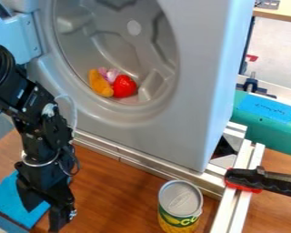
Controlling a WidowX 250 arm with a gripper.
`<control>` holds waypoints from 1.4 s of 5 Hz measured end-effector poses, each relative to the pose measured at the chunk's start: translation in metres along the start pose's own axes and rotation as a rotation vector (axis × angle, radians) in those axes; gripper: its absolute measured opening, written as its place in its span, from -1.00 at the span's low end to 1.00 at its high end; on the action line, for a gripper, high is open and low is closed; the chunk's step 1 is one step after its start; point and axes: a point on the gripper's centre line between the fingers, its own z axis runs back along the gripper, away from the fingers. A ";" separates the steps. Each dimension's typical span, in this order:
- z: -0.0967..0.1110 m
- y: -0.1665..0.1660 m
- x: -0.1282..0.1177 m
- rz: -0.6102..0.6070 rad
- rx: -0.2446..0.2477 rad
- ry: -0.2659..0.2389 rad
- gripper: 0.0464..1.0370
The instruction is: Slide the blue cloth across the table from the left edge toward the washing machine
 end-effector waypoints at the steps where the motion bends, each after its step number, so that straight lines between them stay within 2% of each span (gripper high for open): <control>1: -0.002 -0.001 -0.001 -0.008 -0.006 0.010 0.92; 2: 0.000 0.033 0.008 -0.030 -0.040 -0.009 0.92; 3: -0.008 0.061 0.006 0.041 -0.015 0.003 0.92; 5: -0.046 0.089 -0.001 0.128 0.061 0.144 0.92; 6: -0.069 0.094 0.011 0.136 0.046 0.167 0.92; 7: -0.069 0.098 0.019 0.158 0.050 0.155 0.92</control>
